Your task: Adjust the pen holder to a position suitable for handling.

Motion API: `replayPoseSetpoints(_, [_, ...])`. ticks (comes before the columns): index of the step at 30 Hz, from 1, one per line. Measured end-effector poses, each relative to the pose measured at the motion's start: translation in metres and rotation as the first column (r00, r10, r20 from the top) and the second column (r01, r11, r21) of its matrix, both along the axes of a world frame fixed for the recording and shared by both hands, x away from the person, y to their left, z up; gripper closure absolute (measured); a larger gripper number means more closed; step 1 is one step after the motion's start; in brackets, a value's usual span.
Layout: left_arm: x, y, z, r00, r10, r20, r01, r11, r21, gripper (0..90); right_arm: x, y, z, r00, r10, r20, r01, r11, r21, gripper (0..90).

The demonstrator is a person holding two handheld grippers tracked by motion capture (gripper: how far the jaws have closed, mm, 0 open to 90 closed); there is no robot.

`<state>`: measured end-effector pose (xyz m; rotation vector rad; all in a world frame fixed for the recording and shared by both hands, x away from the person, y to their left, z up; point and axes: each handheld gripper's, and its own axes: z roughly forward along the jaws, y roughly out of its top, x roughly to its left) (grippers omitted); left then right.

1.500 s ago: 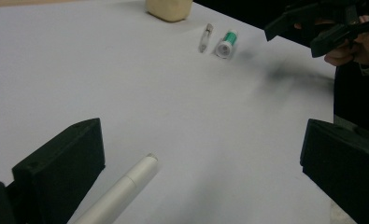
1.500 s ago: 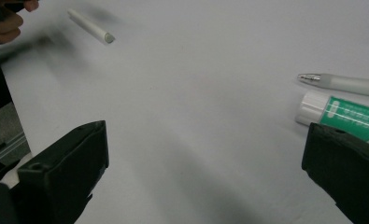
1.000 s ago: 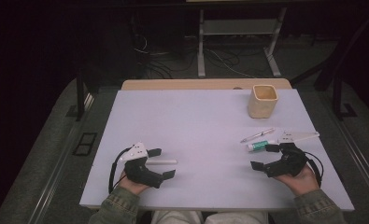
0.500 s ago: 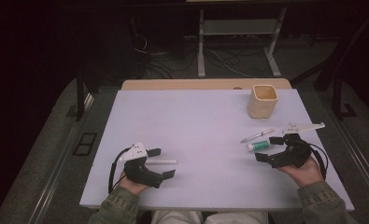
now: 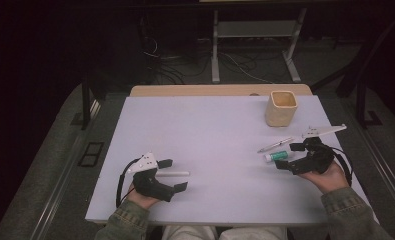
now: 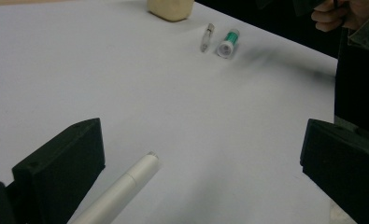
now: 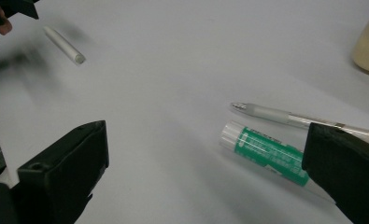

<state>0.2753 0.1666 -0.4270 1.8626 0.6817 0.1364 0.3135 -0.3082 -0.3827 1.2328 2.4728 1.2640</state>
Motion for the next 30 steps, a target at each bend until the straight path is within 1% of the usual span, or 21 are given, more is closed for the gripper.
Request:
replayPoseSetpoints(6, [0.0,0.0,0.0,1.0,-0.001,0.0,0.001,1.0,0.003,0.0,0.007,-0.005,0.004,1.0,-0.004,0.001,0.004,1.0,-0.019,0.3])
replayPoseSetpoints(12, [0.001,0.0,-0.001,1.0,0.008,-0.005,-0.008,1.0,0.0,0.0,0.014,-0.01,0.006,1.0,-0.007,0.0,0.007,0.999,-0.036,0.3])
replayPoseSetpoints(16, [0.001,0.0,-0.001,1.0,0.005,-0.005,-0.005,1.0,0.001,0.0,0.018,-0.013,0.007,0.9998,-0.016,-0.008,0.015,0.999,-0.048,0.3])
replayPoseSetpoints(24, [0.001,0.0,-0.001,0.9999,0.012,-0.003,-0.012,0.9999,0.001,0.0,0.027,-0.019,0.011,0.9996,-0.022,-0.017,0.021,0.999,-0.05,0.3])
replayPoseSetpoints(30, [0.001,0.0,-0.001,1.0,0.007,-0.003,-0.007,1.0,0.004,0.0,0.036,-0.022,0.013,0.9994,-0.025,-0.026,0.023,0.998,-0.064,0.3])
